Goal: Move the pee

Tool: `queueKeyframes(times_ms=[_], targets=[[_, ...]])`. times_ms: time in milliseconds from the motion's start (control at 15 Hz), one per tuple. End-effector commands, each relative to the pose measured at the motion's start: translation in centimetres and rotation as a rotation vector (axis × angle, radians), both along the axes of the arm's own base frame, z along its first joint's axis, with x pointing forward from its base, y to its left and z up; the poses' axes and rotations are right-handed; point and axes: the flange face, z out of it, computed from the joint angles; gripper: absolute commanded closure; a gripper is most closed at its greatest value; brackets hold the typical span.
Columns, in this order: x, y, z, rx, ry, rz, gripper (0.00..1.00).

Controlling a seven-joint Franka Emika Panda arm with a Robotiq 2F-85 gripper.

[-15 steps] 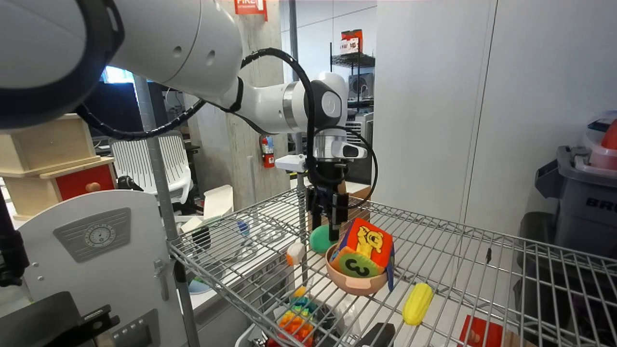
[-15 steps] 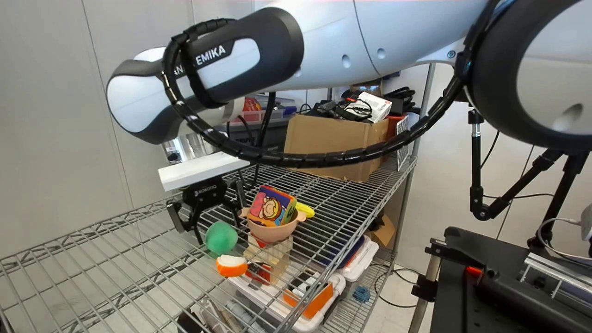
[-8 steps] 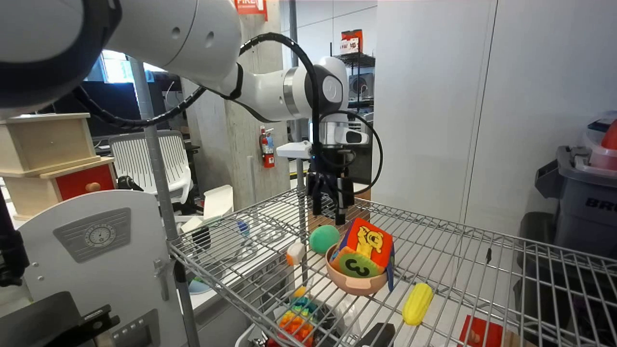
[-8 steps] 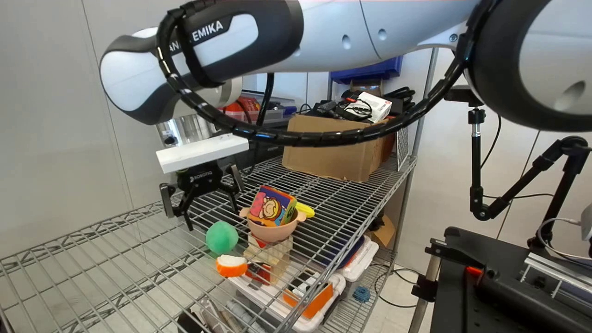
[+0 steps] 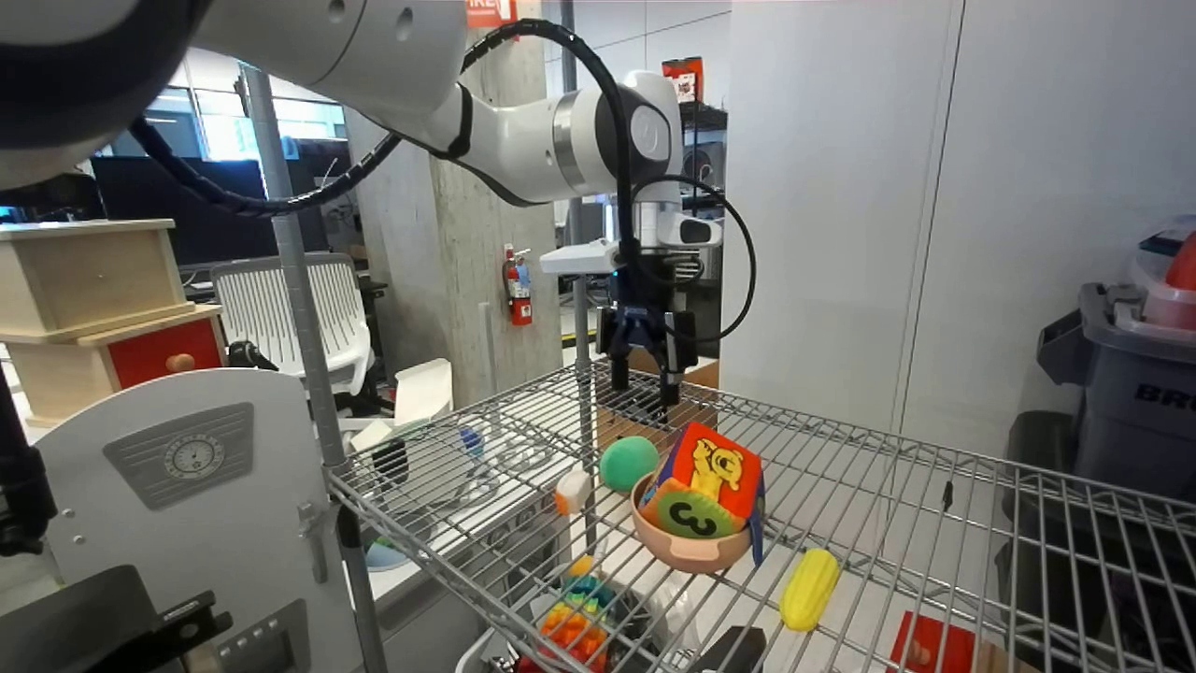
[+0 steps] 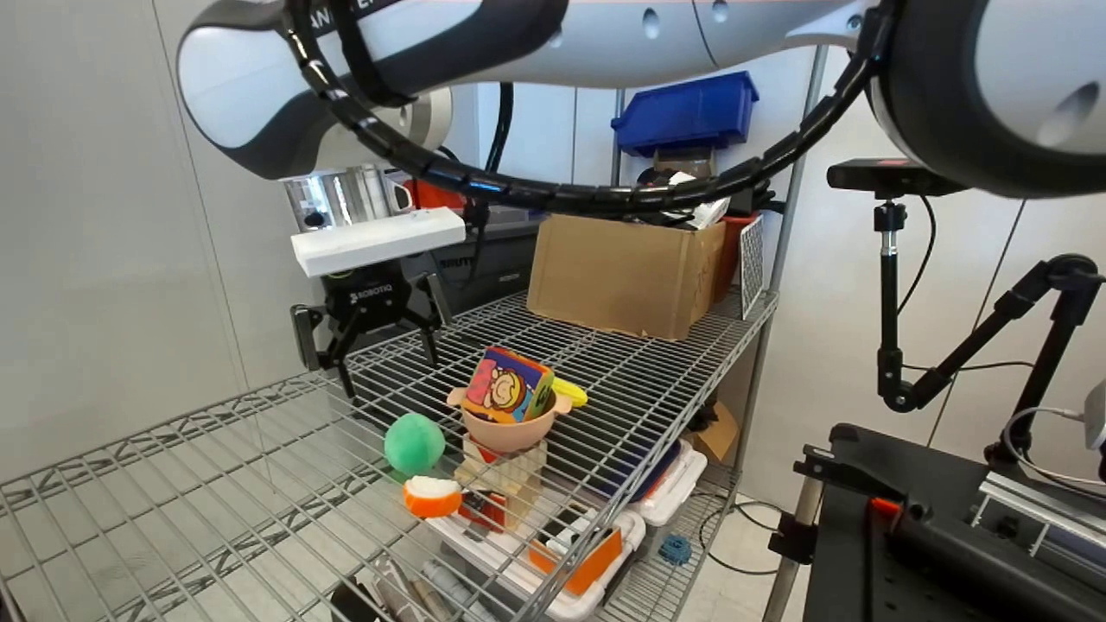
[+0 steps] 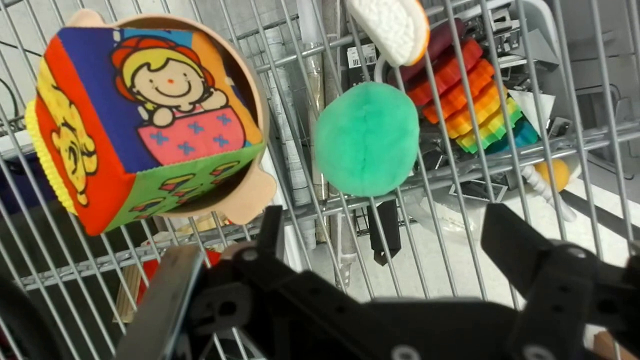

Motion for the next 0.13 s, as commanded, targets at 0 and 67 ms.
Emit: queueKeyframes(times_ms=[0,67], targets=[[-0.05,-0.03,-0.08,0.0,0.003,0.0,0.0],[-0.09,-0.03,-0.19,0.0,0.005,0.0,0.0]])
